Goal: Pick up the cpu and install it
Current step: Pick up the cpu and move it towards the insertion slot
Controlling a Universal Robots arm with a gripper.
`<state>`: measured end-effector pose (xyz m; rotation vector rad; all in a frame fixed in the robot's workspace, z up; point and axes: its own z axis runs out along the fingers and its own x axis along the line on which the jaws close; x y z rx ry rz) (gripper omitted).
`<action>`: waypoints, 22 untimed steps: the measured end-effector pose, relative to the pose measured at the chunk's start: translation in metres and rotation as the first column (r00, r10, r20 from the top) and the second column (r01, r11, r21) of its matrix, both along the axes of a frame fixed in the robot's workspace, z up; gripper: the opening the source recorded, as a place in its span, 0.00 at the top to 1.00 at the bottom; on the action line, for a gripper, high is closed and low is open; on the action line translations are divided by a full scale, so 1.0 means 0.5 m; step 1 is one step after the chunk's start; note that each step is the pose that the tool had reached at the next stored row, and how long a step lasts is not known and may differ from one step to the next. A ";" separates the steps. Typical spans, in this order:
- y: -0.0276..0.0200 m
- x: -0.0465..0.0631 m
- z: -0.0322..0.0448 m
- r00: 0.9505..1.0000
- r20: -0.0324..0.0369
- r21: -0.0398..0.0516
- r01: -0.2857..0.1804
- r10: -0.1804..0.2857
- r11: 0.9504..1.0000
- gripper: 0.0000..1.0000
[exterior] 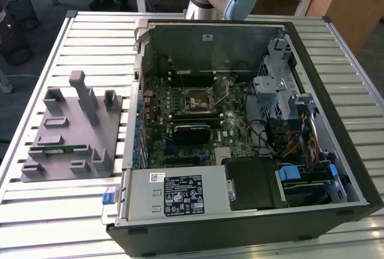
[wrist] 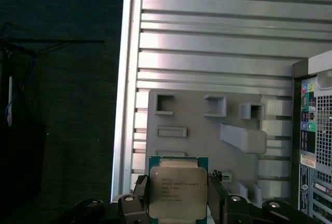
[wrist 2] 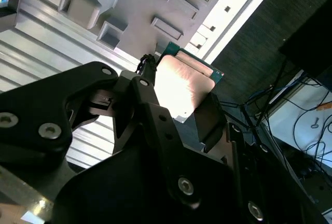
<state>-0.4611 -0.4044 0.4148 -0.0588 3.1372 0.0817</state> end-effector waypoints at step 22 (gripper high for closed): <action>0.0000 0.001 0.026 1.000 0.000 0.001 0.000 0.000 1.000 0.46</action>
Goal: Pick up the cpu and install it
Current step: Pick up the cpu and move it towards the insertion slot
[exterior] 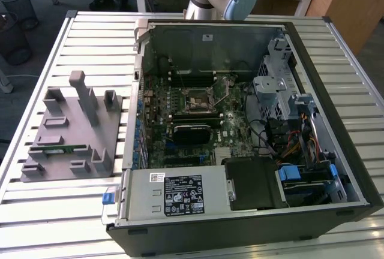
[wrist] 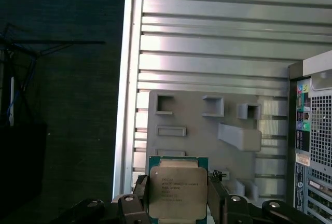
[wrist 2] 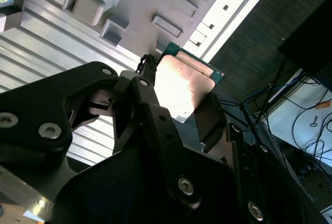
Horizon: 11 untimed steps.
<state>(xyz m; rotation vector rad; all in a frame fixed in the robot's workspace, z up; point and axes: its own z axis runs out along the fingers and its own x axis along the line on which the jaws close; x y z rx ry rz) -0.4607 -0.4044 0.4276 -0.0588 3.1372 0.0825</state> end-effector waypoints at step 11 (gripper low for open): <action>0.0000 0.044 0.000 1.000 0.000 0.000 0.000 0.000 1.000 0.46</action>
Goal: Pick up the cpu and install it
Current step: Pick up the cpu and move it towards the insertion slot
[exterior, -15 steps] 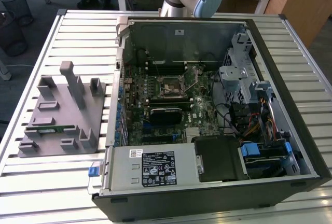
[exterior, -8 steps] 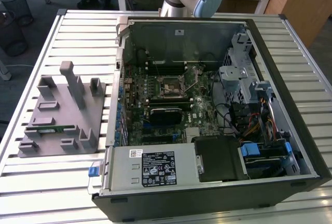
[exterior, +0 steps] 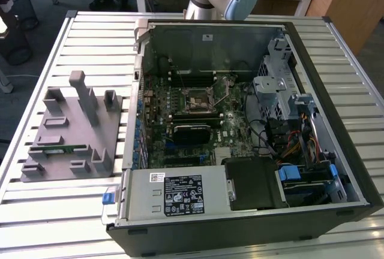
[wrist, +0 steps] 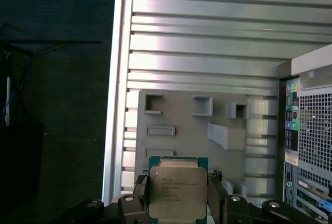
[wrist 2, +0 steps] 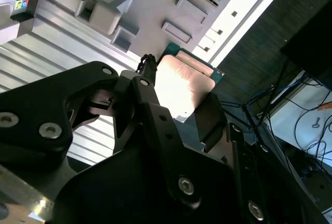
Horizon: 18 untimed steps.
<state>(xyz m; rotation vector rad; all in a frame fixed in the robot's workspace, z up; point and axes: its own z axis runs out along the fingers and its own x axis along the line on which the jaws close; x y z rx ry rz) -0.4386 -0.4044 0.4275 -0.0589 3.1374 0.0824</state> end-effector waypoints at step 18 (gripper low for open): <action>0.0000 0.077 0.000 1.000 0.000 0.000 0.000 0.000 1.000 0.46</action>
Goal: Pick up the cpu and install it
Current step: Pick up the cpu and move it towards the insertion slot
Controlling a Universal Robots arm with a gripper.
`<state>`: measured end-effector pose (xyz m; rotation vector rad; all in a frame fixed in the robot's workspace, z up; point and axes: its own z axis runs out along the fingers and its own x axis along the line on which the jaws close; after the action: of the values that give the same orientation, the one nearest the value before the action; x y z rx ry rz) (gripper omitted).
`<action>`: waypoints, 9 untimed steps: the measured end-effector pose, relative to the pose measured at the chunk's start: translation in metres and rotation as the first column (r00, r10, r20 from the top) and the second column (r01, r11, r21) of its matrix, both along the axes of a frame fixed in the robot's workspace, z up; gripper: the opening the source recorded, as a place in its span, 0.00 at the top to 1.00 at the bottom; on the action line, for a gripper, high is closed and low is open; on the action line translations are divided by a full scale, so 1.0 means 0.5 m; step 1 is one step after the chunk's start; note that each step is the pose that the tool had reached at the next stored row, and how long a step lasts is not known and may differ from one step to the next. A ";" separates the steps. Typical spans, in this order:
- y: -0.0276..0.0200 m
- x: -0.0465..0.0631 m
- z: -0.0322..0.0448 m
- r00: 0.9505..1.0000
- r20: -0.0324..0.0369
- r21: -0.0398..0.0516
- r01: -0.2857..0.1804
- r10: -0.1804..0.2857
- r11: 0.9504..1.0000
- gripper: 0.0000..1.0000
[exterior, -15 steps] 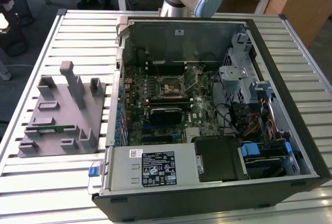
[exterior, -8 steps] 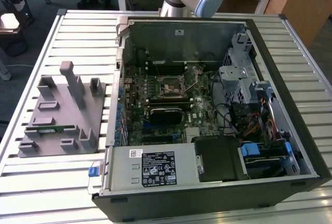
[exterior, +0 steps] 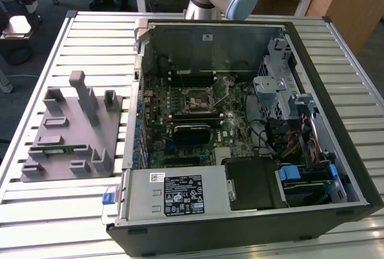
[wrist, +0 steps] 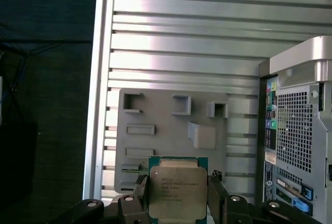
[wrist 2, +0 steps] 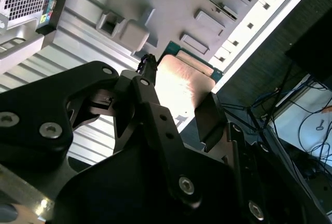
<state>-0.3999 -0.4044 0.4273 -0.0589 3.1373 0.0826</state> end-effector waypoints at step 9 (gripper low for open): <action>0.0000 0.021 -0.001 1.000 0.000 0.000 0.000 0.000 1.000 0.46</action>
<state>-0.3896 -0.4044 0.4270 -0.0589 3.1374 0.0825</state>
